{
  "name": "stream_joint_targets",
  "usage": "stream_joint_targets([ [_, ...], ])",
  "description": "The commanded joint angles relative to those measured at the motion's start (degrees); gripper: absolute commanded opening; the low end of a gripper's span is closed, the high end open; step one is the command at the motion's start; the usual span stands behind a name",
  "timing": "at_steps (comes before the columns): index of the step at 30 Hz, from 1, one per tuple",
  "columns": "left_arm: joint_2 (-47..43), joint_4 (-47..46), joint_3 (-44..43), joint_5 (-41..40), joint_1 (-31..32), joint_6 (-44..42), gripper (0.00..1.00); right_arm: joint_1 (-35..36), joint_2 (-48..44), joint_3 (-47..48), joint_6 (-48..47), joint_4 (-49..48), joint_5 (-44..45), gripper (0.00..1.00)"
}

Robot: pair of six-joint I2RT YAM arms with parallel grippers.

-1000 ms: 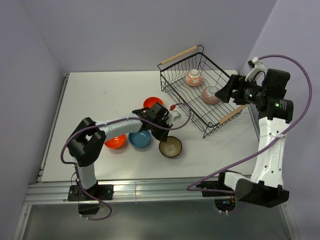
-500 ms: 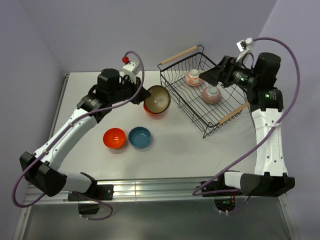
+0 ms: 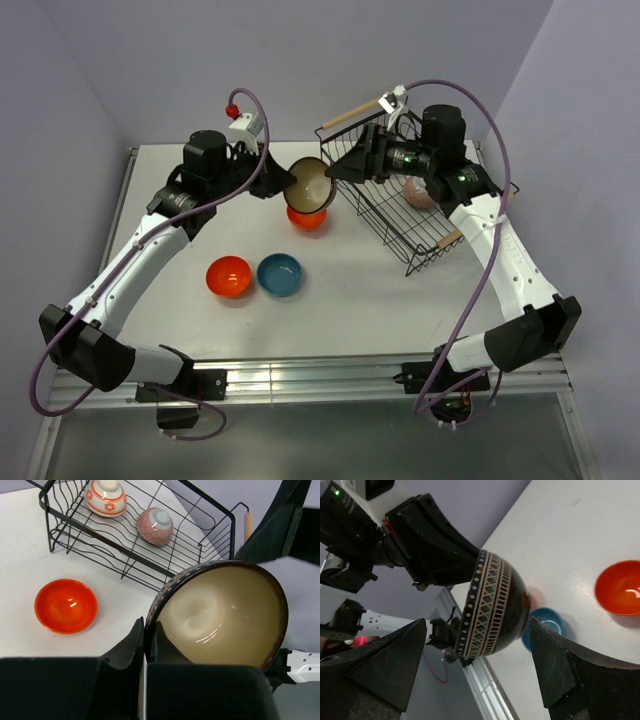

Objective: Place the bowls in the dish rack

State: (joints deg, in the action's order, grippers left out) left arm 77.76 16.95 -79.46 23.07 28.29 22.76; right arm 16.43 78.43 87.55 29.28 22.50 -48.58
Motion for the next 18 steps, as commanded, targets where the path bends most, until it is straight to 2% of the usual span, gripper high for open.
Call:
stream_joint_targets([
  [1,-0.33,-6.58,-2.45,1.46,-0.78,3.25,0.00,2.90,1.63,-0.36,4.20,-5.27,1.38,0.90],
  [14,-0.15,-8.42,-2.19,2.59,-3.86,6.32,0.00,5.37,2.86,-5.37,8.25,-7.82,1.47,0.90],
  [18,0.11,-9.13,-2.37,3.47,-4.48,7.29,0.00,5.63,3.74,-6.25,13.51,-10.97,-1.25,0.91],
])
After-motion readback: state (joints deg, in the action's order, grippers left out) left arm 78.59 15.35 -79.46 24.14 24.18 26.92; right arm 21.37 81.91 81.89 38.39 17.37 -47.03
